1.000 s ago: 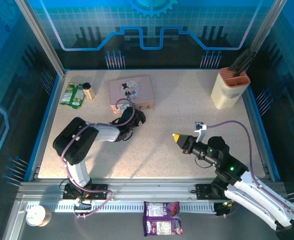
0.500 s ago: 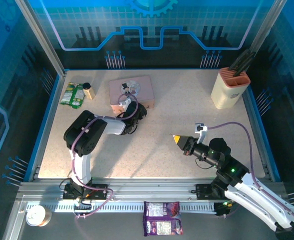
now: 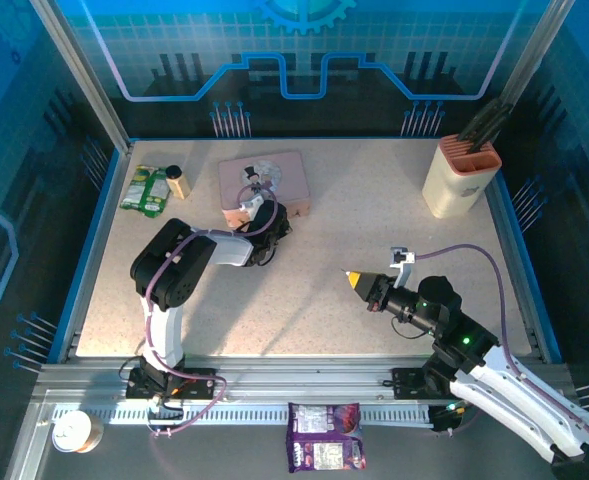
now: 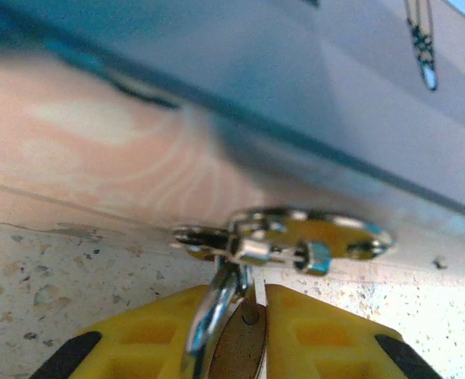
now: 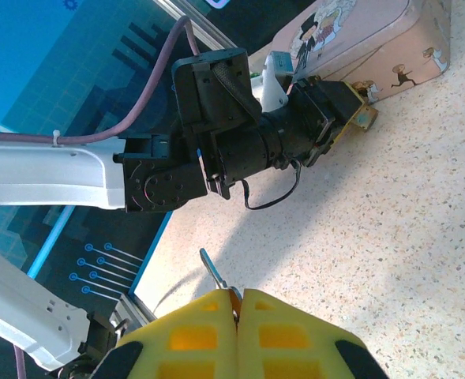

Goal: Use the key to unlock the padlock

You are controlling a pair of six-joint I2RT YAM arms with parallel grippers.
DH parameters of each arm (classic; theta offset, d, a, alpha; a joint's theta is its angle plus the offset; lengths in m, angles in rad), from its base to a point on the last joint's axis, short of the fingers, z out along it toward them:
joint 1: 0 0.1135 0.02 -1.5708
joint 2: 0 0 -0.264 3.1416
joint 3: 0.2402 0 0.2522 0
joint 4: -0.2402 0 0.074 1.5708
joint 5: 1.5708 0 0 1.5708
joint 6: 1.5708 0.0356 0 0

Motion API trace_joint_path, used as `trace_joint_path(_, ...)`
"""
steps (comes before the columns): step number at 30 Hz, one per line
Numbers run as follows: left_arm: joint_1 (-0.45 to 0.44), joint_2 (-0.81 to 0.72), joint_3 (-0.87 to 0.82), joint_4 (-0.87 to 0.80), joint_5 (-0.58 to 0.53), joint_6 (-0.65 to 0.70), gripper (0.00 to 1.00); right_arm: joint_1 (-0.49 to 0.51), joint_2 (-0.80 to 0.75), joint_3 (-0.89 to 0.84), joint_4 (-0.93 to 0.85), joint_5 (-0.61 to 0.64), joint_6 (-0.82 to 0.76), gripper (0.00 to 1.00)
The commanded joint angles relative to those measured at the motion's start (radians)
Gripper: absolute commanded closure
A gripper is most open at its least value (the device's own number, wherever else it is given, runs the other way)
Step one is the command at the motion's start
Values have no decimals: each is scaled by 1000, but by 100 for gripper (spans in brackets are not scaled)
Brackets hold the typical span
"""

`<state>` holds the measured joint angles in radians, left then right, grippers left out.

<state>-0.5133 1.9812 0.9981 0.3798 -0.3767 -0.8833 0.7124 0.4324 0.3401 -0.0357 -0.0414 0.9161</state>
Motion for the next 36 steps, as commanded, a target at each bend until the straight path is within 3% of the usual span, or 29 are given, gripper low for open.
trace_joint_path(1,6,-17,-13,-9,-9,40,80,-11,4,-12,-9,-3,13,100)
trace_joint_path(15,-4,-105,-84,1,72,131,93,-13,131,8,-12,12,43,100)
trace_joint_path(36,-174,-194,-84,-174,266,349,96,-47,136,21,-84,27,51,100)
